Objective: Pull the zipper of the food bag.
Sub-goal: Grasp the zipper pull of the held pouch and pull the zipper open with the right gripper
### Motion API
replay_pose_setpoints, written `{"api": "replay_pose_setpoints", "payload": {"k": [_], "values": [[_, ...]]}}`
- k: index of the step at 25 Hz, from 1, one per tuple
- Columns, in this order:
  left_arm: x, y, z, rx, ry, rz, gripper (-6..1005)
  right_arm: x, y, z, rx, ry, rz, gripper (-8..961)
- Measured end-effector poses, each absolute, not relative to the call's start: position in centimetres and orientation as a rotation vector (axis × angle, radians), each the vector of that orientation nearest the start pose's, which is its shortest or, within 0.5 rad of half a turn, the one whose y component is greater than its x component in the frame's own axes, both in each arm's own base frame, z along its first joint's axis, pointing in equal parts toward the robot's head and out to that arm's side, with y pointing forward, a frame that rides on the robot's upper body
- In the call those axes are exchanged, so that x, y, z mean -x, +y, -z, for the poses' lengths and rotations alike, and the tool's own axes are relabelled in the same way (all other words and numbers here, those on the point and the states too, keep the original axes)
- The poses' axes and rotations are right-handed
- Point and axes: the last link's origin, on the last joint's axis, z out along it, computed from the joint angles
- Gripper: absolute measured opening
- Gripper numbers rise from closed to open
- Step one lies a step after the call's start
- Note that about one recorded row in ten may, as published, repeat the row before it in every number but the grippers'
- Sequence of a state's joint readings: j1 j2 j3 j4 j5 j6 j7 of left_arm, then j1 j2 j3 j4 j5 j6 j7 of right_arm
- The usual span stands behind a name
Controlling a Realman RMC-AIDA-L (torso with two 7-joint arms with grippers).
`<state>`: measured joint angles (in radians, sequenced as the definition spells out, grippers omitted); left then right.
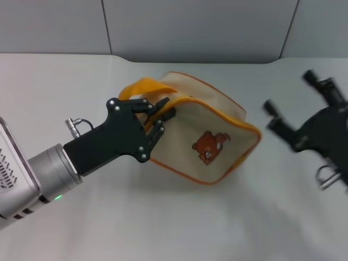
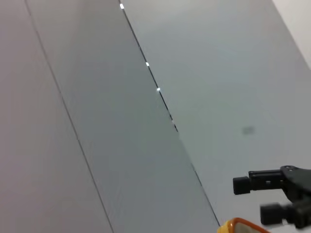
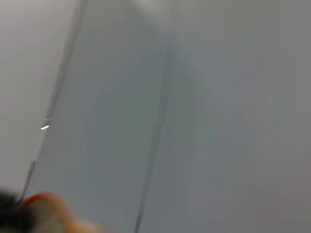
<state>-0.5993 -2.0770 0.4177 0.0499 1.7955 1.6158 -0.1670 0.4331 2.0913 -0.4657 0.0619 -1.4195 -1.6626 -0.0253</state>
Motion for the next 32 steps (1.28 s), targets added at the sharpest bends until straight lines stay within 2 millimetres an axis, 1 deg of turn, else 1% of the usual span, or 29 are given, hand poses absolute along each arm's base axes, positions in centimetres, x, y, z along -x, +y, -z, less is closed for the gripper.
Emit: {"api": "replay_pose_setpoints", "payload": {"k": [3, 5, 8, 10, 12, 13, 17, 23, 32], "values": [[23.4, 30.4, 5.1, 2.267, 0.274, 0.988, 106, -26.7, 26.7, 4.8, 1.85, -0.238, -0.767, 834], [23.4, 30.4, 5.1, 2.268, 0.276, 0.987, 106, -26.0, 26.6, 5.1, 1.805, -0.317, -0.722, 834], [23.4, 30.3, 5.1, 2.271, 0.284, 0.992, 105, -25.2, 27.1, 5.4, 1.802, -0.374, -0.719, 834], [23.4, 30.2, 5.2, 2.273, 0.288, 0.994, 105, -25.0, 27.2, 5.5, 1.815, -0.386, -0.722, 834], [23.4, 30.2, 5.2, 2.274, 0.29, 0.995, 104, -24.7, 27.0, 6.1, 1.866, -0.438, -0.74, 834], [23.4, 30.1, 5.2, 2.274, 0.29, 0.997, 104, -24.3, 26.5, 6.7, 1.923, -0.503, -0.763, 834], [23.3, 30.1, 5.3, 2.275, 0.289, 0.998, 104, -24.1, 26.3, 7.1, 1.961, -0.543, -0.776, 833], [23.3, 30.1, 5.4, 2.279, 0.284, 1.0, 101, -24.0, 26.3, 7.8, 2.008, -0.553, -0.77, 833], [23.2, 30.0, 5.5, 2.284, 0.293, 1.005, 99, -23.6, 27.3, 8.6, 2.036, -0.515, -0.731, 832]]}}
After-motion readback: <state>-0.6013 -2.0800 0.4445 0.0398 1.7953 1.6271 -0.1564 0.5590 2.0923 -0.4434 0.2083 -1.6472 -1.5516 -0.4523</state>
